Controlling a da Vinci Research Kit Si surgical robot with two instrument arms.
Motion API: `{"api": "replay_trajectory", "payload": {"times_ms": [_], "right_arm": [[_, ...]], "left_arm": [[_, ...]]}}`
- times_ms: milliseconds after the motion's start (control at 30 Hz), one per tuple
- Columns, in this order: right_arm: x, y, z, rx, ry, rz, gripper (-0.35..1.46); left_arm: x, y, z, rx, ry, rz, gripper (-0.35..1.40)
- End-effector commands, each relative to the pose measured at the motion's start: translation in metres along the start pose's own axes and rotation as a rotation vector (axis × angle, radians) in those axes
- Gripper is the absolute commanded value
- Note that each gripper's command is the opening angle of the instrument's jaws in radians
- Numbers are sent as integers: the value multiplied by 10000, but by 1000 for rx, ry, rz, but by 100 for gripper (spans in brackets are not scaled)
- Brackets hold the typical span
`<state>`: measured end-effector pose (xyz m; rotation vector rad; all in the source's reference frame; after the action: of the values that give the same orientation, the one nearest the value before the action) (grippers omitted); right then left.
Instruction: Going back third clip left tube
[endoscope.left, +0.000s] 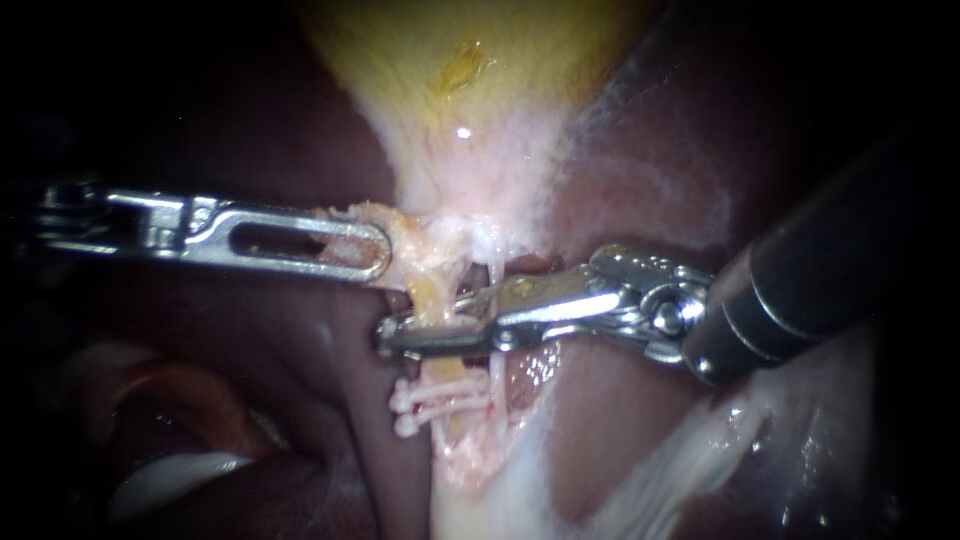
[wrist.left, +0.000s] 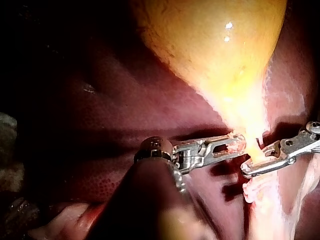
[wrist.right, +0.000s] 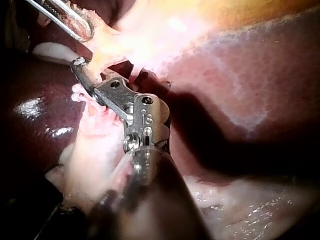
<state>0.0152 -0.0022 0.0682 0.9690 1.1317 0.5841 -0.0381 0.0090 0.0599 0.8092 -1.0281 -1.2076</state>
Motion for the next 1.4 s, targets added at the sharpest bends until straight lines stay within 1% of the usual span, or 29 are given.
{"api": "replay_trajectory", "payload": {"times_ms": [33, 133, 300, 333, 367, 400, 467, 533, 567, 633, 667, 900, 967, 1267, 1400], "right_arm": [[0, 0, 0, 1, 0, 3, -35], [0, 0, 0, 1, 2, 20, -35], [0, 0, 0, 0, -1, 20, -35], [-1, -1, 0, 0, -2, 20, -19], [-1, -1, 0, 2, 0, 2, 3], [-1, -1, 1, 4, 1, -22, 16], [0, -1, 1, 6, 15, -58, 35], [0, -1, 2, 8, 25, -95, 42], [1, -1, 2, 0, 27, -119, 45], [1, -1, 3, -25, 36, -143, 48], [0, -1, 3, -54, 46, -162, 50], [-3, -4, -8, -55, 40, -232, 50], [-4, -6, -15, -69, 43, -261, 50], [2, -14, -75, -109, 44, -389, 50], [3, -24, -106, -115, 43, -417, 50]], "left_arm": [[1, 0, 0, -1, -1, 2, -35], [1, -1, -1, -1, 0, 2, -35], [1, -1, -1, -1, -1, 2, -35], [1, -1, -1, -1, -1, 2, -35], [1, -1, -1, -1, 0, 2, -35], [1, -1, -1, -1, 0, 2, -35], [1, -1, -2, -1, 0, 2, -35], [1, -1, -3, 0, 0, 2, -35], [1, 0, -3, 0, 0, 2, -35], [1, 0, -3, 0, 0, 2, -35], [1, 0, -3, 0, 0, 2, -35], [1, 0, -4, 0, 1, 3, -35], [2, 0, -4, 0, 1, 3, -35], [2, 1, -5, 1, 1, 3, -35], [2, 1, -6, 1, 2, 3, -35]]}}
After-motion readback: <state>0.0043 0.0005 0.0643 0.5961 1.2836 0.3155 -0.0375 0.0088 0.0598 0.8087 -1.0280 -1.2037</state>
